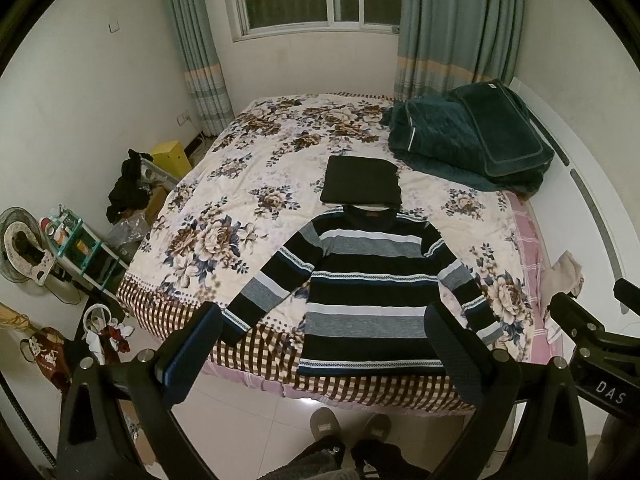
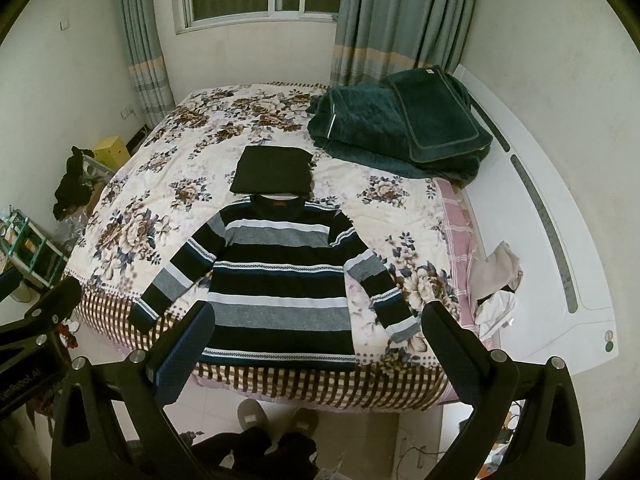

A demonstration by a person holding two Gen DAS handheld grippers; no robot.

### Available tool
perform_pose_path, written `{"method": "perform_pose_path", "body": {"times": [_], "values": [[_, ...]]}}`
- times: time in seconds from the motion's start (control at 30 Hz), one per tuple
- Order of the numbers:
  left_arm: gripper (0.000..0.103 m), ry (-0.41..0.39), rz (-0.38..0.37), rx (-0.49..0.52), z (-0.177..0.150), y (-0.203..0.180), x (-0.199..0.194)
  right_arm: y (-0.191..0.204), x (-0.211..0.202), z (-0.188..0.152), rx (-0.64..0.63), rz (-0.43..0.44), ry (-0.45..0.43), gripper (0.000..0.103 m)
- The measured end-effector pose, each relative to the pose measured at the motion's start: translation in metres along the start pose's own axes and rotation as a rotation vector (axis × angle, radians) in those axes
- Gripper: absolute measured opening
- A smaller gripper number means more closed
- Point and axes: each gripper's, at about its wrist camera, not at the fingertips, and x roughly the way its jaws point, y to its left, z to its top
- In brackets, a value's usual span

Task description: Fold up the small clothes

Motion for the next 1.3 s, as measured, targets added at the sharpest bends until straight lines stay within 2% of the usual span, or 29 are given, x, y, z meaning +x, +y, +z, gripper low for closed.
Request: {"method": "perform_pose_path", "body": {"times": [0.7, 1.3], "values": [[0.103, -0.004, -0.001, -0.002, 0.0, 0.001, 0.0, 0.0, -0.001, -0.003, -0.001, 0.002, -0.003, 0.103], [0.103, -0.006, -0.005, -0.006, -0.001, 0.002, 0.0, 0.004, -0.009, 0.009, -0.005, 0.007, -0.007, 0.103]]}}
